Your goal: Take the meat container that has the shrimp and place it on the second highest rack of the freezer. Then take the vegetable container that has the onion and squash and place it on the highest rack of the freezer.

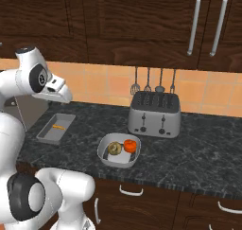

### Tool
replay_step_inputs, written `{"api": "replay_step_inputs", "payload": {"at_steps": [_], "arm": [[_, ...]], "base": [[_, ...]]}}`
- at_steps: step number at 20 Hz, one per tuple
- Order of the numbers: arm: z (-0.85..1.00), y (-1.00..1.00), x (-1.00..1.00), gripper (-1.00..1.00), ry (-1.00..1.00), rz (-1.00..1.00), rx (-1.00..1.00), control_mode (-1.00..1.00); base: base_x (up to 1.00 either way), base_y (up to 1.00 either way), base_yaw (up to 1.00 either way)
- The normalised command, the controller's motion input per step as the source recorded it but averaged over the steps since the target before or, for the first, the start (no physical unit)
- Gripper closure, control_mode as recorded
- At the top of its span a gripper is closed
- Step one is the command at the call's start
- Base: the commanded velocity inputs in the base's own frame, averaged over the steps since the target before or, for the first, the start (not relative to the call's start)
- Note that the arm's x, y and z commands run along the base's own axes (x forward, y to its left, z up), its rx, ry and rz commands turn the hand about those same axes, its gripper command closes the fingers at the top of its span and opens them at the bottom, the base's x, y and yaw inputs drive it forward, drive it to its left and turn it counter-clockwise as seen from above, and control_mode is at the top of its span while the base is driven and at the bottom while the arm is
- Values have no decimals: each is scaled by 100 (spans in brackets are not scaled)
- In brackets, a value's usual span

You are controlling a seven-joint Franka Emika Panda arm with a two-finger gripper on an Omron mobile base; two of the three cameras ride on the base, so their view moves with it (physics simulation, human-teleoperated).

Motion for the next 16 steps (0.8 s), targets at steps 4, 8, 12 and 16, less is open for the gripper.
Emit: {"api": "replay_step_inputs", "payload": {"at_steps": [4,8,12,16], "arm": [[-56,52,-3,-100,7,-41,1,-100],[-61,26,-19,-100,1,-48,8,-100],[-59,25,0,-100,0,-47,8,-100],[-45,34,0,-100,-9,-48,4,-100]], "base": [[0,0,0],[0,0,0],[0,0,0],[0,0,0]]}}
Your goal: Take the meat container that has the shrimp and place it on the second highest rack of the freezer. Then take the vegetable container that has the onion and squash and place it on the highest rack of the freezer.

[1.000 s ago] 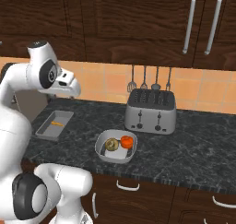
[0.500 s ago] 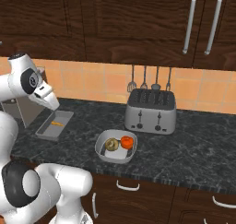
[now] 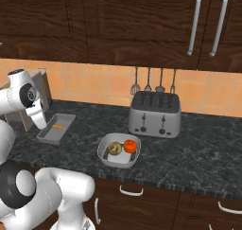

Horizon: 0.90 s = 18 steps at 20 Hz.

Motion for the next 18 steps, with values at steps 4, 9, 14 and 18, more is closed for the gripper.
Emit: {"api": "replay_step_inputs", "payload": {"at_steps": [4,9,14,18], "arm": [[-41,23,0,-100,-11,-50,5,-100],[-40,12,5,-100,-2,-49,8,-100],[-36,15,19,-100,0,-45,3,-100],[-26,12,31,-100,0,-24,0,-100]], "base": [[0,0,0],[0,0,0],[0,0,0],[0,0,0]]}}
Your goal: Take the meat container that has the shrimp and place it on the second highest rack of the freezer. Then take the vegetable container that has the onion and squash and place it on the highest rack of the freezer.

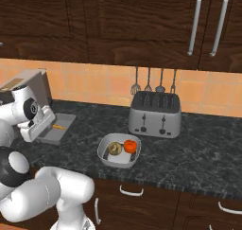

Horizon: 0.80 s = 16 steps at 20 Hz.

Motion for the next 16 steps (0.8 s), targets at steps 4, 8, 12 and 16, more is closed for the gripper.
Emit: {"api": "replay_step_inputs", "payload": {"at_steps": [4,8,12,16], "arm": [[-27,9,40,-100,4,-1,0,-100],[-41,4,40,-100,14,0,0,-100],[-40,3,30,-100,11,0,0,-100],[-26,17,24,-100,6,0,0,-100]], "base": [[0,0,0],[0,0,0],[0,0,0],[0,0,0]]}}
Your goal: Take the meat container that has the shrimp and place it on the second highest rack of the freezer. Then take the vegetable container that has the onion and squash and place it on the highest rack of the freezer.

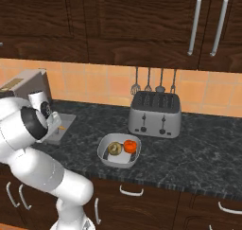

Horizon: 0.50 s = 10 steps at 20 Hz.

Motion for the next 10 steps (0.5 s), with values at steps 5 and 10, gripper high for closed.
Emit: {"api": "replay_step_inputs", "payload": {"at_steps": [5,10], "arm": [[-28,7,3,-100,0,0,0,-100],[-34,0,0,-100,0,0,0,-100]], "base": [[0,0,0],[0,0,0]]}}
